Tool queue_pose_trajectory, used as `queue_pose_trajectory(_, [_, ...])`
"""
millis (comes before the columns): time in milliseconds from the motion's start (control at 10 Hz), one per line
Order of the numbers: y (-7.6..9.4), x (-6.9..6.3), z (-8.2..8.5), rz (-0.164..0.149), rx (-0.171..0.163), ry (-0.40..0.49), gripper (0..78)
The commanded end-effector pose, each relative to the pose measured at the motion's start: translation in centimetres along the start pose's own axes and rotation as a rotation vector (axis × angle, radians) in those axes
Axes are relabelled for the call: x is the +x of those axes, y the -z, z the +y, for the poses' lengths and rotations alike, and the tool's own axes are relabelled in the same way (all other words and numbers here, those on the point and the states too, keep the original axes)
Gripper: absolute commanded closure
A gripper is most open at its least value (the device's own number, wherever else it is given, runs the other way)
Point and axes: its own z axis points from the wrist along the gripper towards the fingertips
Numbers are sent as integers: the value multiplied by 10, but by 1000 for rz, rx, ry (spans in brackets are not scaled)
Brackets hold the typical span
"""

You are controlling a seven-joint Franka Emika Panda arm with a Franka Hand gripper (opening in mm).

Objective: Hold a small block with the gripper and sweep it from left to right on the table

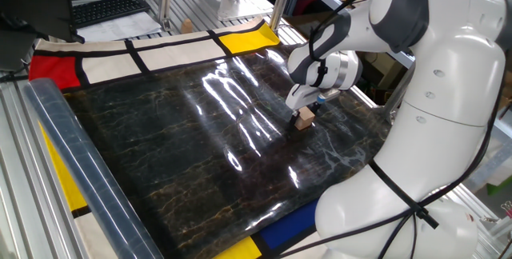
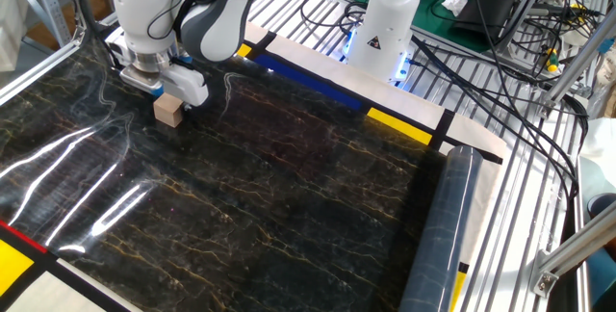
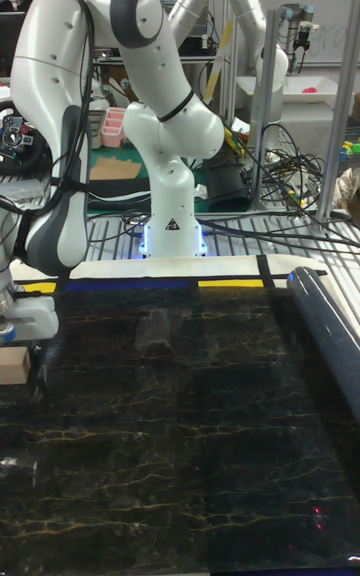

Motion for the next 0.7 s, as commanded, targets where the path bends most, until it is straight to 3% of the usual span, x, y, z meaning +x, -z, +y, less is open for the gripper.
queue_pose_trajectory(100, [-2, 2, 1, -2, 3, -6, 2])
queue_pose_trajectory(700, [-5, 1, 2, 7, 2, -2, 2])
